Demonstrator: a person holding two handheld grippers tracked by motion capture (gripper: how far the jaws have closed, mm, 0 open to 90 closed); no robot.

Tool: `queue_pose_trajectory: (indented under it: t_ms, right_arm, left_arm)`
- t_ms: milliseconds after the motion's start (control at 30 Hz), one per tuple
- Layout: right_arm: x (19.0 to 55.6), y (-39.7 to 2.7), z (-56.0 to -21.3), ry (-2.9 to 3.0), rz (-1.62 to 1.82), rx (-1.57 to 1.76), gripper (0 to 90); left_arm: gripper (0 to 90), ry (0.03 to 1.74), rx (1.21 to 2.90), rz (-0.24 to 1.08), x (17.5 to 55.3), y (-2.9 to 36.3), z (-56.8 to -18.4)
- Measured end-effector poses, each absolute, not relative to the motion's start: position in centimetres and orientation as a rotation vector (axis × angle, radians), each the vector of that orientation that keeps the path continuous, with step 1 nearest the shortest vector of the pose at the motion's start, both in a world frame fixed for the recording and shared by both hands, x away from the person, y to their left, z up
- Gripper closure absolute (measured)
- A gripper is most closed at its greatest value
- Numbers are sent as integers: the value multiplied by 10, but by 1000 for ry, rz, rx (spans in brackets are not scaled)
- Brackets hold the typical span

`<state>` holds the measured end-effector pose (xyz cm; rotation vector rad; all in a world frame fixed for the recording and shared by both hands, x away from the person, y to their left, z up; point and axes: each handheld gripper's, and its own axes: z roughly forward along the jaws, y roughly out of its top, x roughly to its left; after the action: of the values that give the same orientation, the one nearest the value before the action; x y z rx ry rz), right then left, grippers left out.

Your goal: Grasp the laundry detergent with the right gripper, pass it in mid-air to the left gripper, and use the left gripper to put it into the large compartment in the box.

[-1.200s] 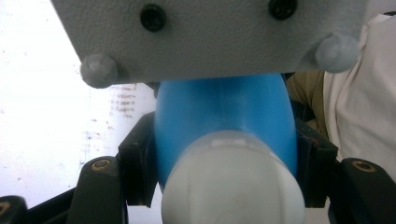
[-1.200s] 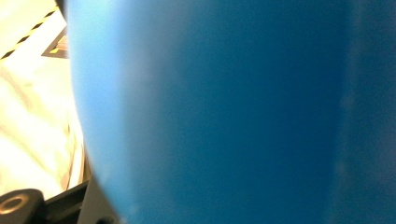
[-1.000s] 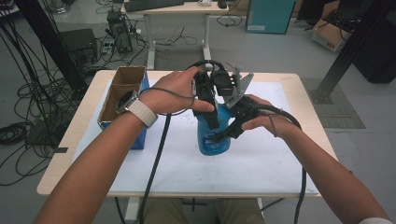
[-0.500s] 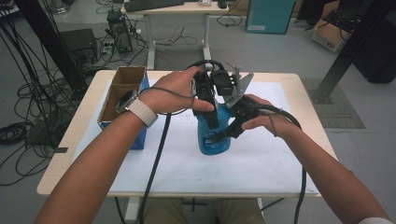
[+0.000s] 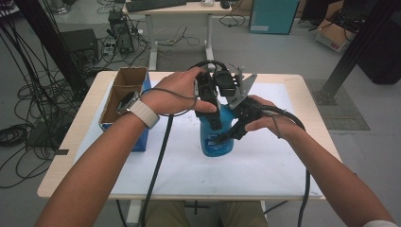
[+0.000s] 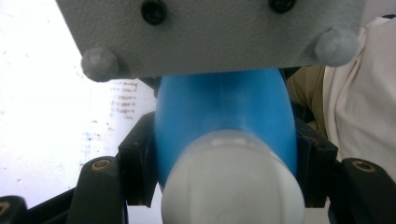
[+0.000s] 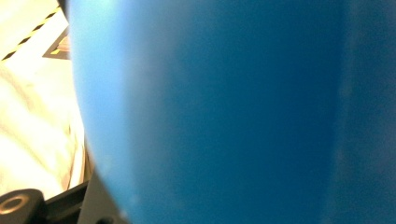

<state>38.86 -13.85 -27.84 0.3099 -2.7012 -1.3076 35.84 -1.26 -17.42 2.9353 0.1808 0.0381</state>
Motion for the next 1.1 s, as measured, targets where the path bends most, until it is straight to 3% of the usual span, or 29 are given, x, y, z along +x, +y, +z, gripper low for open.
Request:
queue_pose_trajectory:
  t_ms: [1100]
  right_arm:
    - [389,-137,-278,-2699,-1303,309,437]
  left_arm:
    - [375,189,2932,39,359,-11,-174]
